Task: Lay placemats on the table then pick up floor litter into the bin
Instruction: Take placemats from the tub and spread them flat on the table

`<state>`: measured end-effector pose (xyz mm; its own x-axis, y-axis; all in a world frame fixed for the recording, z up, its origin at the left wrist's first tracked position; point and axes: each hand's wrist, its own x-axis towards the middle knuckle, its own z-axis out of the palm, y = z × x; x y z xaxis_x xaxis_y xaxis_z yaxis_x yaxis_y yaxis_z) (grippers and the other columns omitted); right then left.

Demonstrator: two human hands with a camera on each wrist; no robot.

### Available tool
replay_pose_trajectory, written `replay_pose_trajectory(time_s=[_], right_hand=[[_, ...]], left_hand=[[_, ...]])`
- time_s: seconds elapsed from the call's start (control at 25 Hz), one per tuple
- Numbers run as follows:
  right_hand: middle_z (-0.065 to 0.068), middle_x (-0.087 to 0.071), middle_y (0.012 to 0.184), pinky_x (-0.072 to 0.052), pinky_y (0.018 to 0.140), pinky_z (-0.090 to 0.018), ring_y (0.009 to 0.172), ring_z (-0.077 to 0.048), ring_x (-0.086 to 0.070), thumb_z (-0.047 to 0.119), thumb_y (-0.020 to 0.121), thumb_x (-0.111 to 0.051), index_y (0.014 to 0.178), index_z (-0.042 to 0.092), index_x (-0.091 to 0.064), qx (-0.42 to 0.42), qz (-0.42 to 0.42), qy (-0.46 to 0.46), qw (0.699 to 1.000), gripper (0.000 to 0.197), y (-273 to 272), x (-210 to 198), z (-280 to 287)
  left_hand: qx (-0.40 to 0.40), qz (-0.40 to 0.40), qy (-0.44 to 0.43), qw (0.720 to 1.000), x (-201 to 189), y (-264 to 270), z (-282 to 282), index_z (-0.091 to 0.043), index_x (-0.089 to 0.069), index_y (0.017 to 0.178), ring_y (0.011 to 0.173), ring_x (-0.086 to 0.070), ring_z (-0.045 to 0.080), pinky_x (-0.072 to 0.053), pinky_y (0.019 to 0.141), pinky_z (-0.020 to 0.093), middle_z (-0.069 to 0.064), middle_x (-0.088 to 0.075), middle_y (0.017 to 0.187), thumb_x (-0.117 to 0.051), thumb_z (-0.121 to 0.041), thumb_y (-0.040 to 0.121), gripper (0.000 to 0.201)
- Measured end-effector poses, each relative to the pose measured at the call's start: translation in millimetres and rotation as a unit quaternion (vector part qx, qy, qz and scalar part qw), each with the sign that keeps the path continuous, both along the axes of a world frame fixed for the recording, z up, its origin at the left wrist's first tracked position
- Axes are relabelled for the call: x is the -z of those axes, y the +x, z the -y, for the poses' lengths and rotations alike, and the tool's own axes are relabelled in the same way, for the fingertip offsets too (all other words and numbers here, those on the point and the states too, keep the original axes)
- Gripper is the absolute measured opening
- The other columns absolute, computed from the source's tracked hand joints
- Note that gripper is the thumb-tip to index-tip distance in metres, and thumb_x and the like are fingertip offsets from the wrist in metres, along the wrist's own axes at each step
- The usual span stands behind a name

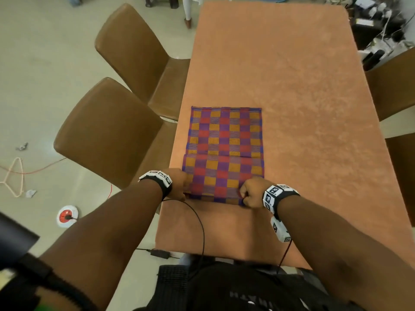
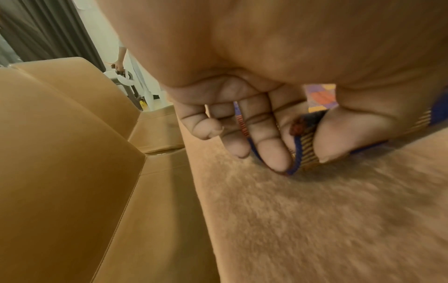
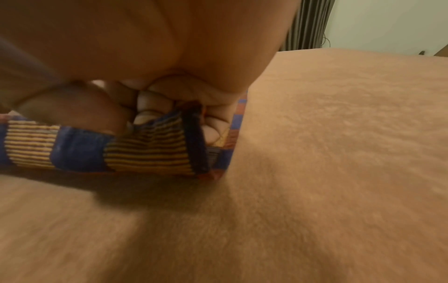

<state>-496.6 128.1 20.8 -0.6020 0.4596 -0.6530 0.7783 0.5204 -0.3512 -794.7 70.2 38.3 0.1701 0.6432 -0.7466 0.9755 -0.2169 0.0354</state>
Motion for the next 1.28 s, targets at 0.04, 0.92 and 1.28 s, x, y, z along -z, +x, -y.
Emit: replay_pose_trajectory(time_s=[0.04,0.92,1.28], right_hand=[[0.004,-0.052,0.051,-0.045,0.055,-0.032,0.053,-0.019,-0.049,0.023,0.072,-0.062,0.054,0.019,-0.052,0.002,0.012,-0.003,1.000,0.021,0,-1,9],[-0.001,-0.059,0.082,-0.049,0.074,-0.034,0.088,-0.028,-0.064,0.033,0.079,-0.060,0.081,0.020,-0.057,0.405,0.017,0.147,0.902,0.013,391,-71,251],[-0.004,-0.067,0.104,-0.053,0.083,-0.035,0.096,-0.029,-0.063,0.037,0.084,-0.059,0.102,0.023,-0.065,0.617,0.071,0.036,0.783,0.023,525,6,389]], left_hand=[[0.009,-0.005,-0.007,1.000,-1,1,6,-0.026,-0.064,0.102,0.086,-0.060,0.024,-0.050,0.071,0.031,0.000,-0.068,0.100,-0.074,-0.050,0.075,0.037],[0.203,0.119,0.074,0.969,-74,491,88,-0.031,-0.065,0.081,0.084,-0.063,0.020,-0.051,0.073,0.033,-0.007,-0.068,0.086,-0.065,-0.061,0.084,0.030],[0.390,0.108,-0.025,0.914,-19,693,144,-0.026,-0.069,0.079,0.083,-0.063,0.016,-0.053,0.085,0.036,-0.009,-0.068,0.084,-0.062,-0.062,0.073,0.037]])
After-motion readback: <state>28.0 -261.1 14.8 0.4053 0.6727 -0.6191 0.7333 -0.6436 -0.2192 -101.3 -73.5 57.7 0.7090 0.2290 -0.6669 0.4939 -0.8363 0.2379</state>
